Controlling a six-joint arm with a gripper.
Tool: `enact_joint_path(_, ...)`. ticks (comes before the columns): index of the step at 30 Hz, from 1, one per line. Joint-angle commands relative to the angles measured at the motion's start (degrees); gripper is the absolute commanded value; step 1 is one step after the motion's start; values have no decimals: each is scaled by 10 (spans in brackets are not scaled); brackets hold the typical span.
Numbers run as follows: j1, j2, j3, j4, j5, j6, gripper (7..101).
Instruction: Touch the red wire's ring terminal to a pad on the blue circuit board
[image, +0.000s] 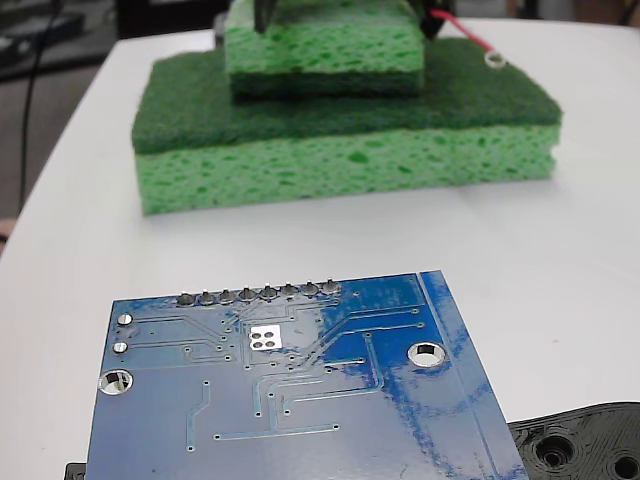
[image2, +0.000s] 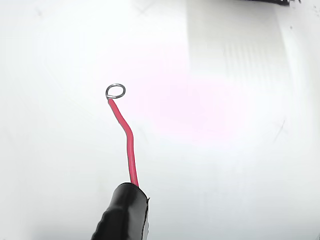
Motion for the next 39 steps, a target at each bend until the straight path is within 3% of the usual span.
enact_joint_path(1, 4, -12, -24, -10, 6, 7, 1003)
enact_joint_path(11, 107, -274, -192, -84, -54, -42, 1003)
enact_joint_path(20, 171, -424, -294, -142, -67, -51, 1003)
enact_joint_path(29, 177, -561, -364, -174, -77, -53, 1003)
enact_joint_path(39, 169, -566, -304, -241, -76, -38, 1003)
